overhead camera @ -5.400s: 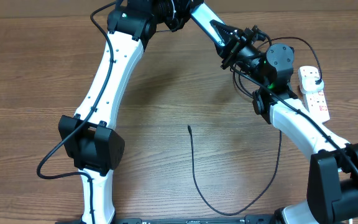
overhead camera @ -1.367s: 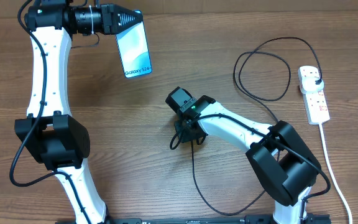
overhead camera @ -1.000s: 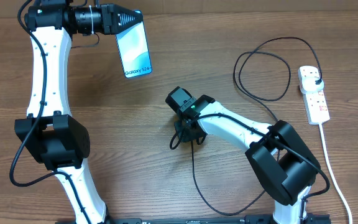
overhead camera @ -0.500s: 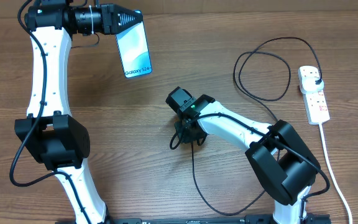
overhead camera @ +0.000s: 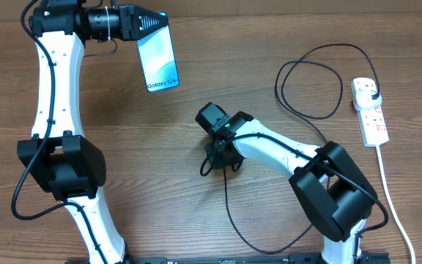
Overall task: Plug charger to phone and switch on socket
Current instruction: 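Close the right gripper on the USB-C plug, then lift the plug with the right gripper and turn it upward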
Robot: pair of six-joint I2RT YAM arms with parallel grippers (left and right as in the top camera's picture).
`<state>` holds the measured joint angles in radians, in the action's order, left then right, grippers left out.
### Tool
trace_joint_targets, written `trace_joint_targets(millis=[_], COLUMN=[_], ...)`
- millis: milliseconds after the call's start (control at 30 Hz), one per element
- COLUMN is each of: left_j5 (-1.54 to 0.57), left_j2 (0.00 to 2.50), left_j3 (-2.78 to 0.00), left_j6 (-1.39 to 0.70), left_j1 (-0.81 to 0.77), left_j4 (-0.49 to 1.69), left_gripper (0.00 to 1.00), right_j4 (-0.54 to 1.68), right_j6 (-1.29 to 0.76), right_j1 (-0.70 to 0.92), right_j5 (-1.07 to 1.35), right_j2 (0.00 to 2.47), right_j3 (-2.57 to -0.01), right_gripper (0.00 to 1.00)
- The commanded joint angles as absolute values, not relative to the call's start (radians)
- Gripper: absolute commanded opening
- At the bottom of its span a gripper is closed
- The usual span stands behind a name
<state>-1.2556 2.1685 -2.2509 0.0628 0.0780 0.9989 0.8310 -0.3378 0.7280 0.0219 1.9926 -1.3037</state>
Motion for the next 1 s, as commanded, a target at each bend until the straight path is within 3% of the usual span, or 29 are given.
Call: trace_joint_targets(millis=[0,100,400,567,833,967], left_j5=[-1.282,-1.282,-1.31,-1.465,-1.487,-1.486], left_j2=[2.171,2.171,2.171,2.171,2.171,2.171], left_j3=[-2.259,-2.259,-2.259,-2.259,-2.259,-2.259], left_j6=[0.075,0.075,0.067,-0.012,-0.125,-0.141], left_j1=[0.079,0.08,0.085,0.12,0.15,0.151], left_j4=[0.994,0.994,0.981,0.883,0.807,0.803], left_gripper=[0.04,0.04,0.05,0.04,0.04,0.04], right_j4=[0.836,0.835,0.837,0.78,0.49,0.269], right_j6=[-0.327,-0.316,-0.307,-0.305,-0.265,-0.474], right_j1=[0.728,0.728,0.727,0.716,0.653,0.607], right_j5=[0.067,0.088,0.274,0.549,1.186,1.319], right_j2=[2.024,2.024,2.024,2.024,2.024,2.024], right_j3=[-1.311,-1.311,-1.338,-1.338,-1.338,-1.338], right_gripper=[0.09,0.04,0.04,0.04,0.04,0.04])
